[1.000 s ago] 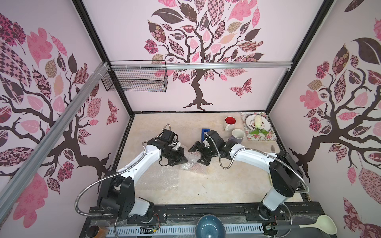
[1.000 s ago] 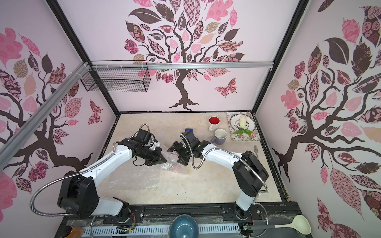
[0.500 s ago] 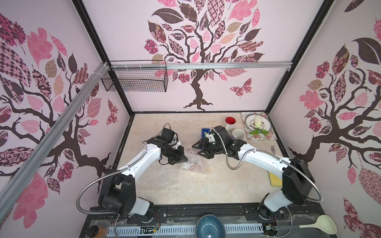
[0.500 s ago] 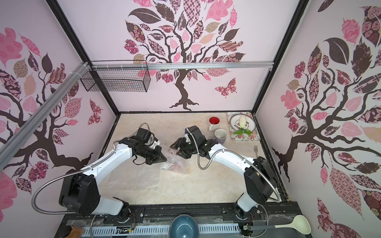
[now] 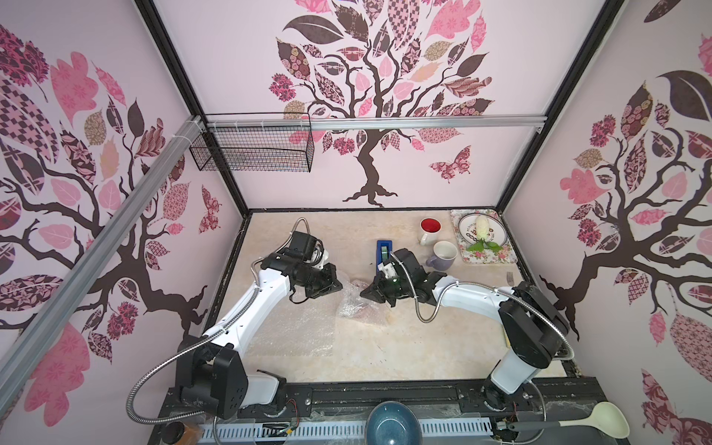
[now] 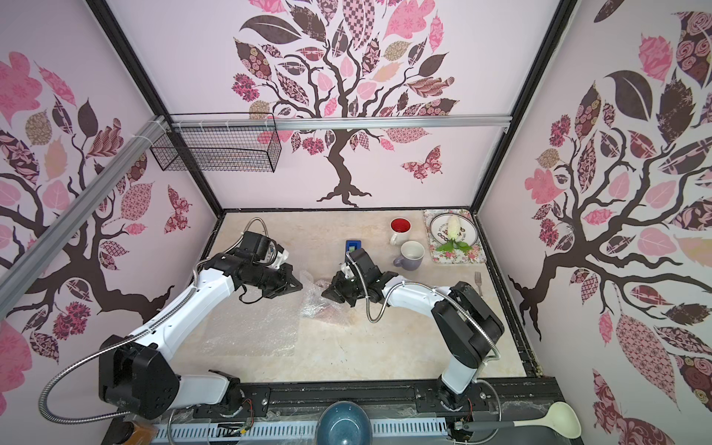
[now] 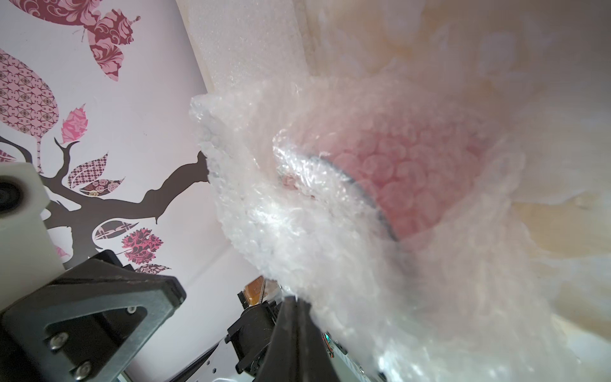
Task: Wrap mugs in bubble wrap
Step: Stick the tape on the bubble wrap.
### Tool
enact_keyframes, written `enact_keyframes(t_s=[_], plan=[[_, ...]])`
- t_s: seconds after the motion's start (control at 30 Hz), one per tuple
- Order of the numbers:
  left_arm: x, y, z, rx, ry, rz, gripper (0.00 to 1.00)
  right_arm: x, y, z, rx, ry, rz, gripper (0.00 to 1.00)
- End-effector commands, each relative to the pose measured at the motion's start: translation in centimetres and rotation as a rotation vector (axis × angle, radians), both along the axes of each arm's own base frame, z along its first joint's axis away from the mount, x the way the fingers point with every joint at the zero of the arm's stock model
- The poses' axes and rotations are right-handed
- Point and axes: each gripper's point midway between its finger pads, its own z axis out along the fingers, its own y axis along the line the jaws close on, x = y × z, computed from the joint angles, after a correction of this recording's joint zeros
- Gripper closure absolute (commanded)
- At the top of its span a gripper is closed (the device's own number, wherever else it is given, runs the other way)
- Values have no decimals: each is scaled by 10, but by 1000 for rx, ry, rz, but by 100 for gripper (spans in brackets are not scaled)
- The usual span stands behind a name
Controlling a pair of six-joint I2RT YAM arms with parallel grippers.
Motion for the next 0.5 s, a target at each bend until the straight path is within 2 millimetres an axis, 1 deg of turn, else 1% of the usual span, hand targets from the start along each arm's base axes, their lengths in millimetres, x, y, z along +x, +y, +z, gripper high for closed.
enact_keyframes(t_s=[0.0,0.13,0.2,0.3,0.37,0.47], plan=[[13,2,13,13,-79,7,100,0,1,-21,-15,27,3,97],[12,5,6,31,-74,13,100,-6,-2,-46,-69,61,17,97],[10,7,2,37,-69,14,100,-8,-9,-60,-139,78,30,99],[9,8,-1,41,-69,18,100,-12,-19,-73,-222,90,32,100],[9,9,-2,45,-72,25,100,-13,-25,-78,-258,92,31,99],[10,9,-3,45,-72,28,100,-9,-24,-70,-261,66,31,97]])
